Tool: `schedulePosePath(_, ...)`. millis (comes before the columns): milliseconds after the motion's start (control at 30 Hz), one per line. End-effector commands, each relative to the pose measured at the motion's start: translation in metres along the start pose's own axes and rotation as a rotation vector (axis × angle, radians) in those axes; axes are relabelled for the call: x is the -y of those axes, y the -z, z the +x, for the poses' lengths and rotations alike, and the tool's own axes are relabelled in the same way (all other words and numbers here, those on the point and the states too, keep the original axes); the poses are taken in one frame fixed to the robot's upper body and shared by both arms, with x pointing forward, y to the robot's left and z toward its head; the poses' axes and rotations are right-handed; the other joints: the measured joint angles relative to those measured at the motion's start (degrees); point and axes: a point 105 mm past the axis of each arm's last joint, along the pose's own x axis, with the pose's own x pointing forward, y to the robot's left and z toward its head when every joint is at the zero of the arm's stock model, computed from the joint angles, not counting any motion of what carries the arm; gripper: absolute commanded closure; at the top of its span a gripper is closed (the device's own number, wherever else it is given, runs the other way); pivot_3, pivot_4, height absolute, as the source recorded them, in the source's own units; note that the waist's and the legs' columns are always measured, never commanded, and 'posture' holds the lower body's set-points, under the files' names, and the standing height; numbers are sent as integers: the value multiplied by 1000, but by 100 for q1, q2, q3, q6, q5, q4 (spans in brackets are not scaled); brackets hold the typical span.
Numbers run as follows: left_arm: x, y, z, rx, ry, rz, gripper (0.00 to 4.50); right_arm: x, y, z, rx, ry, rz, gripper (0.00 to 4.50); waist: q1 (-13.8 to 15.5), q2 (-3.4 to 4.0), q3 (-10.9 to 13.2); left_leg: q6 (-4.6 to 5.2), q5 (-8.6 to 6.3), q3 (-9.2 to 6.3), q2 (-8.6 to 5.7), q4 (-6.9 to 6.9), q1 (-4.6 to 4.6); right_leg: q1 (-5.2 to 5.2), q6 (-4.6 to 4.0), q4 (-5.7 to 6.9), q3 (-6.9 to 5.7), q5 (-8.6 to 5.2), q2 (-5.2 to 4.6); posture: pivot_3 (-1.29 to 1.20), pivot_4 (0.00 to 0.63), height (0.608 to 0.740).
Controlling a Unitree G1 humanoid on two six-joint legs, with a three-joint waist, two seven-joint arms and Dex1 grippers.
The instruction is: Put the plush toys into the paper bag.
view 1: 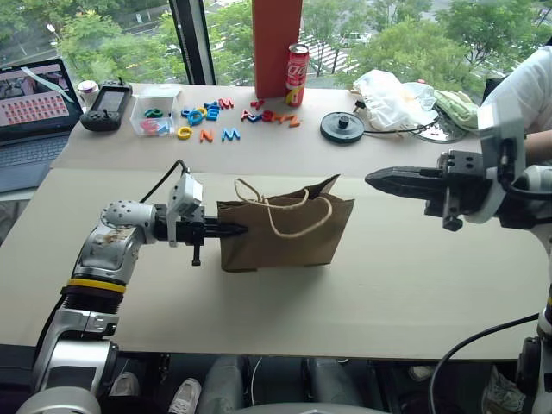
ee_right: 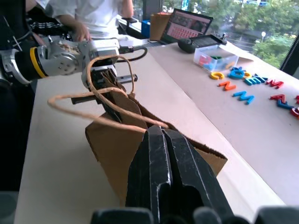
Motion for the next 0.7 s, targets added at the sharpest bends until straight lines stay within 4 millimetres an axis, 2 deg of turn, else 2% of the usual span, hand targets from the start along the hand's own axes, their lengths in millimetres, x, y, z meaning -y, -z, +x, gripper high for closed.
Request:
schedulePosePath(33, -3, -2, -5, -36, 28, 109, 4402, -7, -10, -5, 20, -46, -42, 4500, 16, 0, 0, 0, 0, 1, 0, 1, -3, -3, 0, -1, 1, 0, -2, 0, 150, 739)
schedulePosePath(233, 9, 16, -2, -54, 64, 119, 4402, -9, -1, -1, -32, -57, -40, 4500, -3, 0, 0, 2, -1, 3, 3, -1, -3, -6, 0, 3, 4, 0, -2, 0, 150, 739)
schedulePosePath(400, 15, 22, 3, -51, 61, 101, 3260, -4, 10, 0, -84, -32, -28, 4500, -6, 0, 0, 2, -1, 3, 6, 3, -2, -4, 0, 6, 3, 0, -4, 0, 150, 739)
schedulePosePath(467, 13, 23, 1, -74, 39, 92, 2395, -2, 14, 0, -107, -27, -28, 4500, 4, 0, 0, 2, -1, 3, 5, 4, -2, -5, 0, 6, 3, 0, -5, 0, 150, 739)
schedulePosePath(567, 11, 16, -5, -80, 7, 91, 1433, 0, 18, 0, -125, -17, -22, 4500, 7, 0, 0, 2, -1, 3, 4, 5, -2, -5, 0, 6, 3, 0, -5, 0, 150, 739)
schedulePosePath(700, 10, -7, -26, -89, -53, 112, 1433, 0, 23, -1, -154, -23, -24, 4500, -24, 0, 0, 2, -1, 2, 9, 4, -3, -8, 0, 7, 3, 0, 0, 0, 150, 739)
